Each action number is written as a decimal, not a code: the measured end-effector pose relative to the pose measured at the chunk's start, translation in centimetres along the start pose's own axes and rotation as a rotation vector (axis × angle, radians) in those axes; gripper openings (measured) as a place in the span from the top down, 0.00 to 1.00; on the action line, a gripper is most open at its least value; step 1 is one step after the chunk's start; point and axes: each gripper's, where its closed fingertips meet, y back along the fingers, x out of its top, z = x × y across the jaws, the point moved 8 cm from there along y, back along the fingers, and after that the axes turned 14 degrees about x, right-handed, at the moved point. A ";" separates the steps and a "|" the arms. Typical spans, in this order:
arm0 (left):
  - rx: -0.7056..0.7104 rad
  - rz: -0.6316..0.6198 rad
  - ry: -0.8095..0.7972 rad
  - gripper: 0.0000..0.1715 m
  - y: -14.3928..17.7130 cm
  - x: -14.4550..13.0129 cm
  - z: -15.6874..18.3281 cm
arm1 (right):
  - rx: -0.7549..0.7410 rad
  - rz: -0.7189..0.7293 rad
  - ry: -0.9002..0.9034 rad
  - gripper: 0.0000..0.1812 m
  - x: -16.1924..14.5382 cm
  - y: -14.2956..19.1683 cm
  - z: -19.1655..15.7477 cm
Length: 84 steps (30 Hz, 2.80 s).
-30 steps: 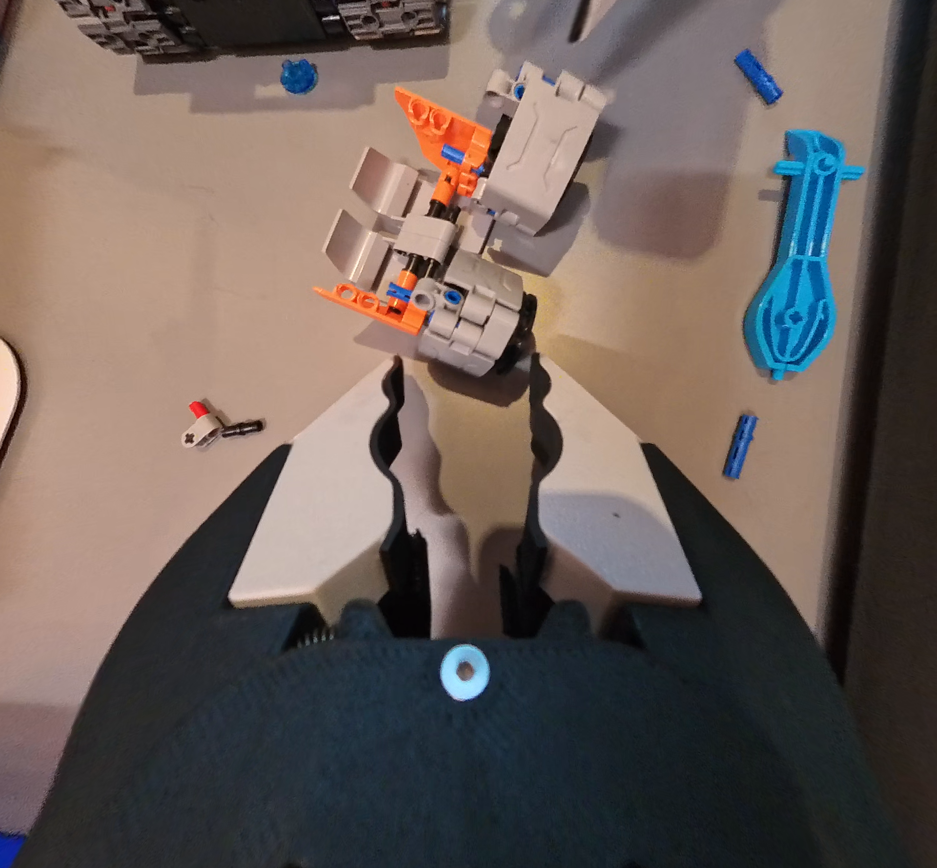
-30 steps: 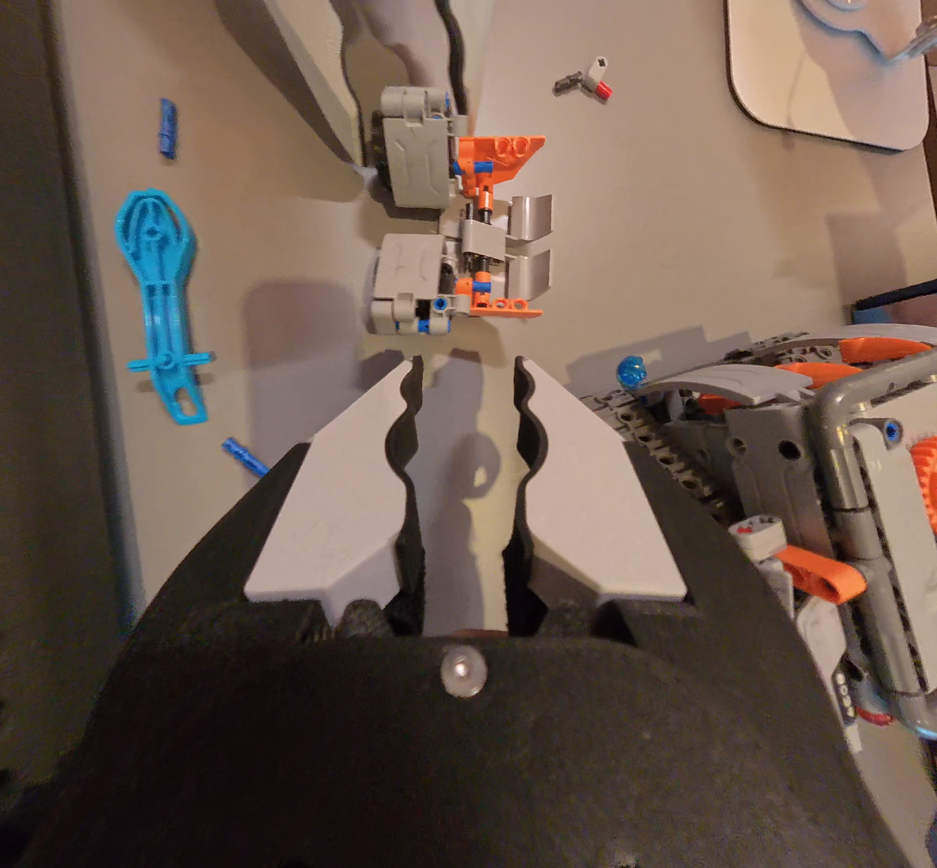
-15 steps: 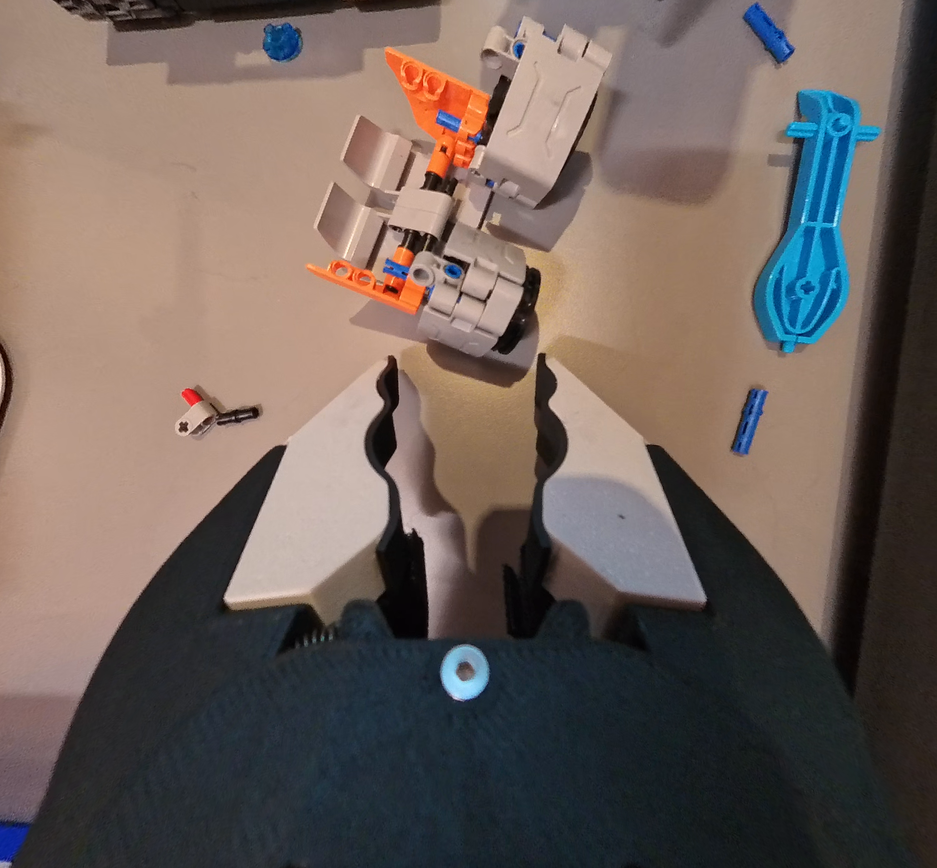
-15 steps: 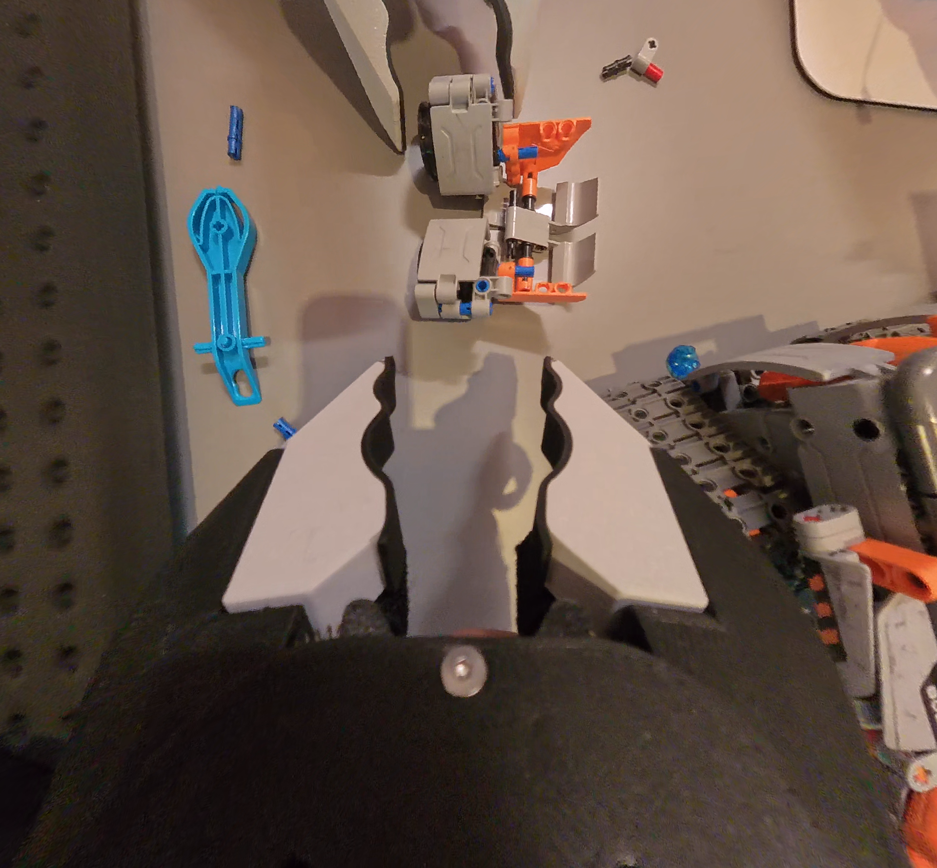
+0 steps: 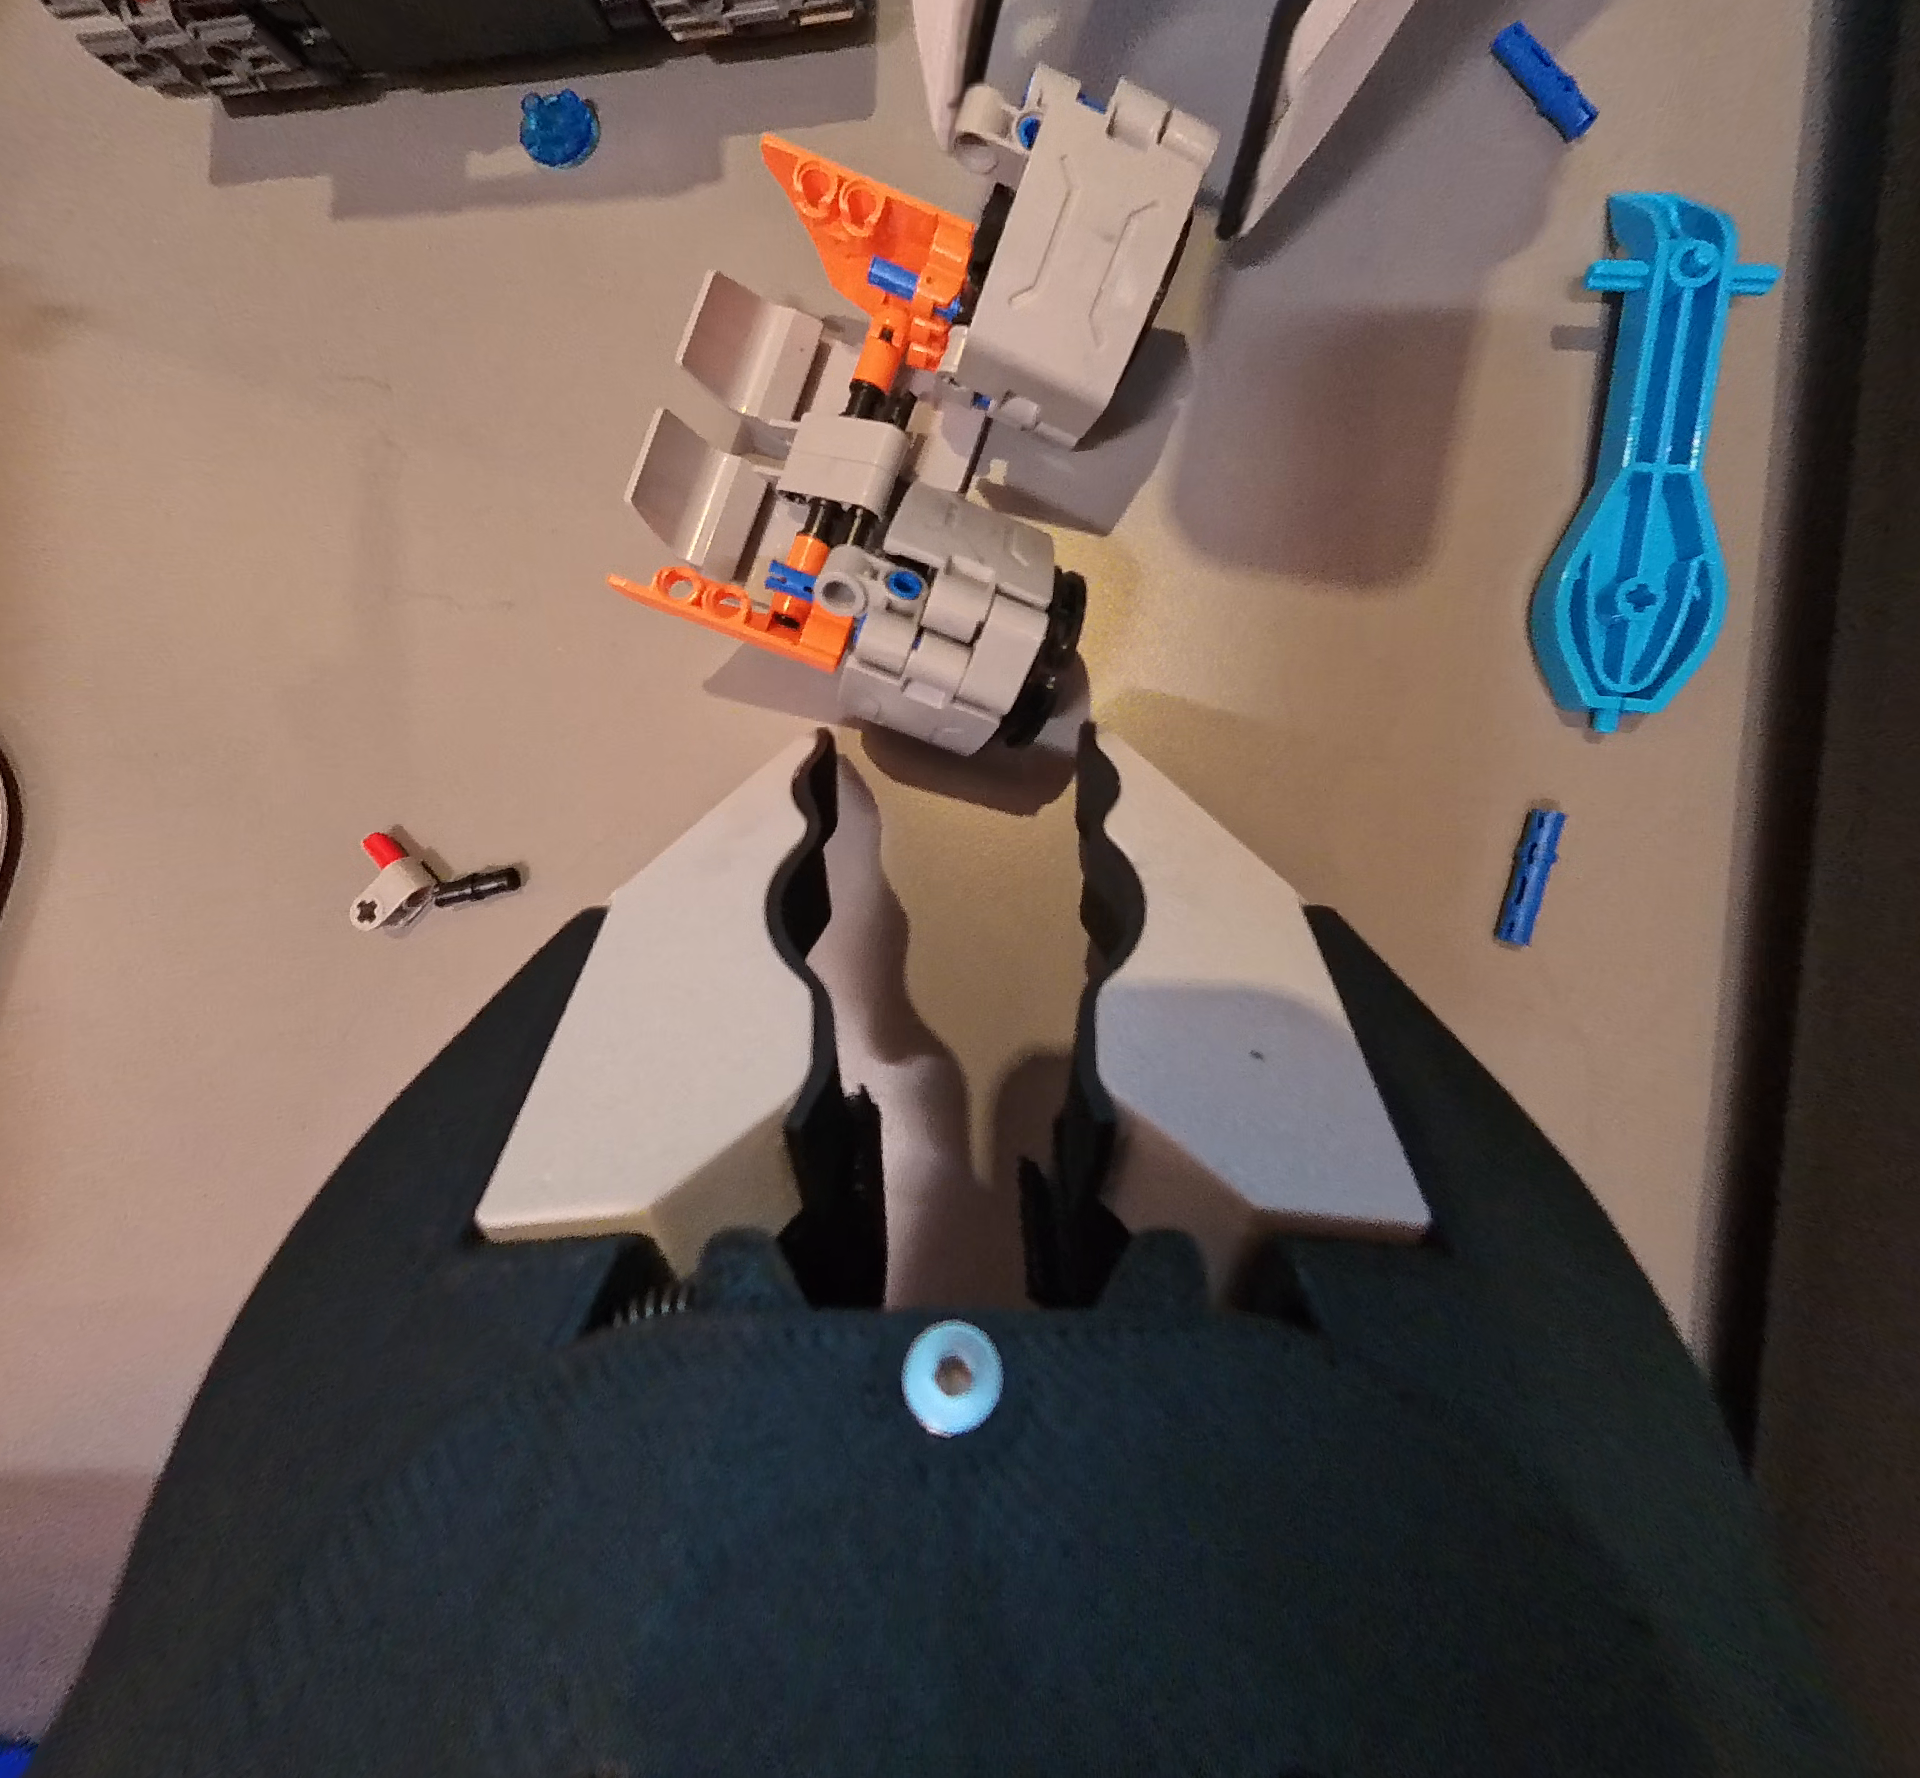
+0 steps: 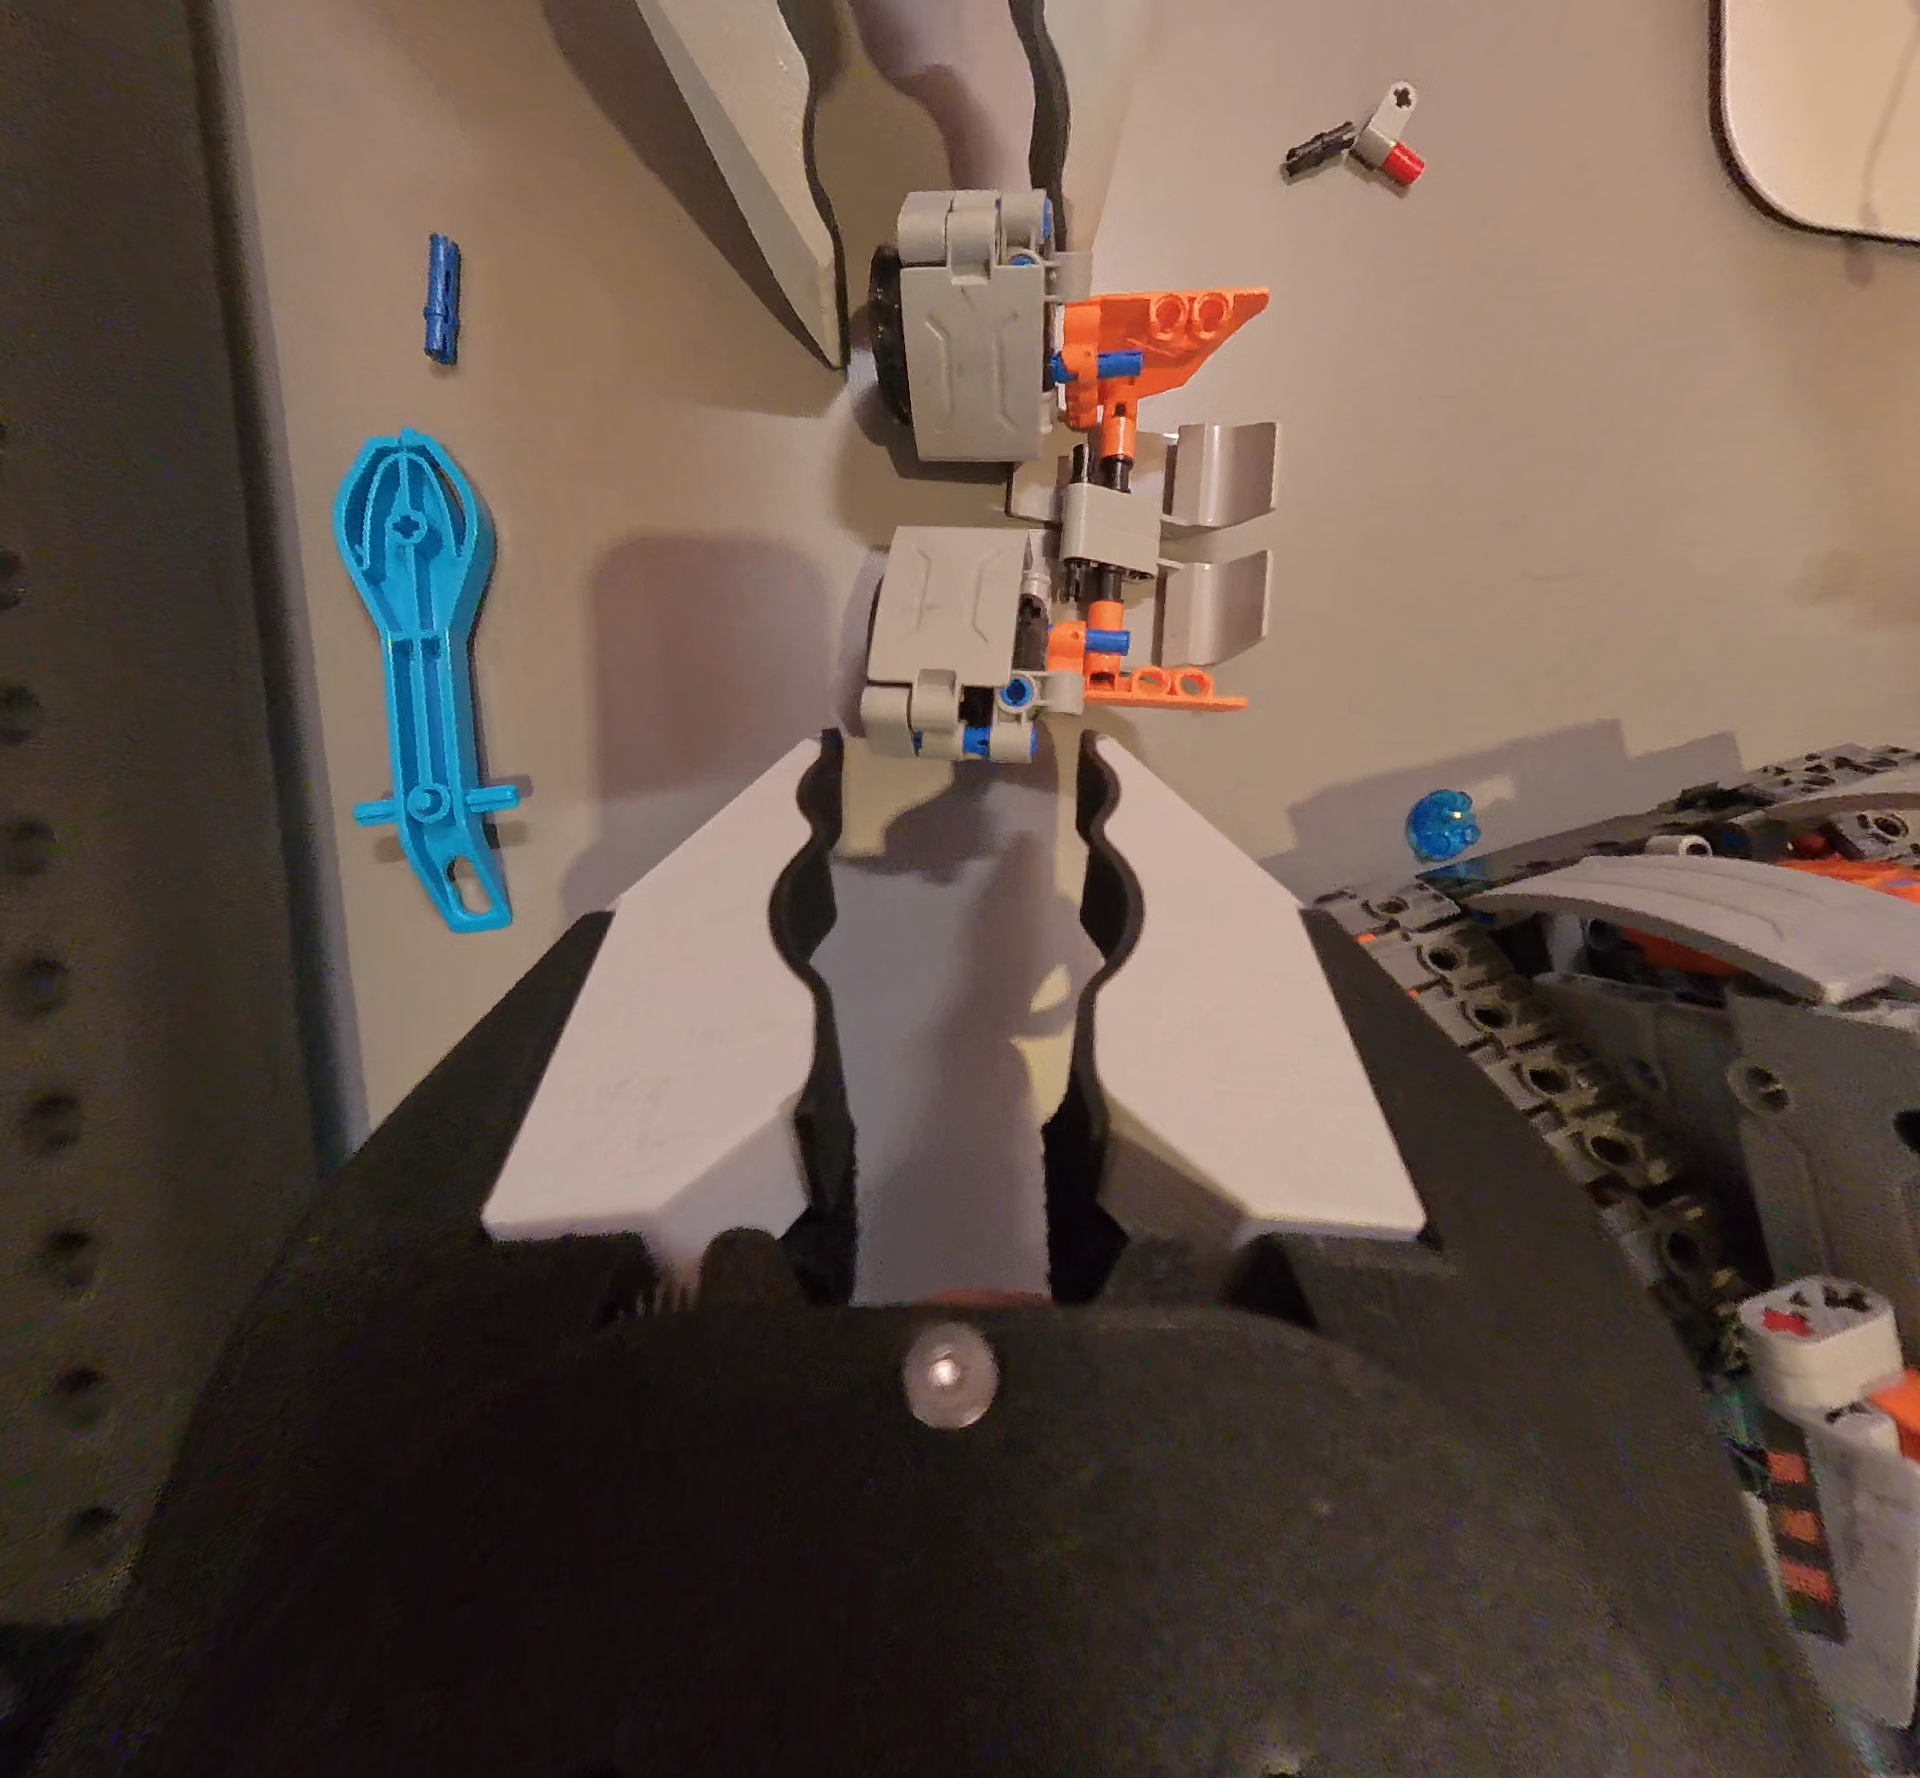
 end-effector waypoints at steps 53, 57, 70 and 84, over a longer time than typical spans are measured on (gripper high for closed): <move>-0.152 0.335 0.340 0.72 2.3 1.5 -4.0 | 0.268 0.583 -0.385 0.84 -0.1 3.1 3.8; 0.063 0.387 0.215 0.65 2.9 1.9 -4.3 | 0.316 0.705 -0.421 0.84 -0.4 4.2 4.2; 0.425 0.505 -0.198 0.69 4.2 3.7 -2.3 | 0.411 0.734 -0.410 0.84 0.6 4.1 3.5; 0.284 0.588 0.036 0.69 5.4 3.6 -3.8 | 0.391 0.819 -0.405 0.83 1.7 4.8 3.4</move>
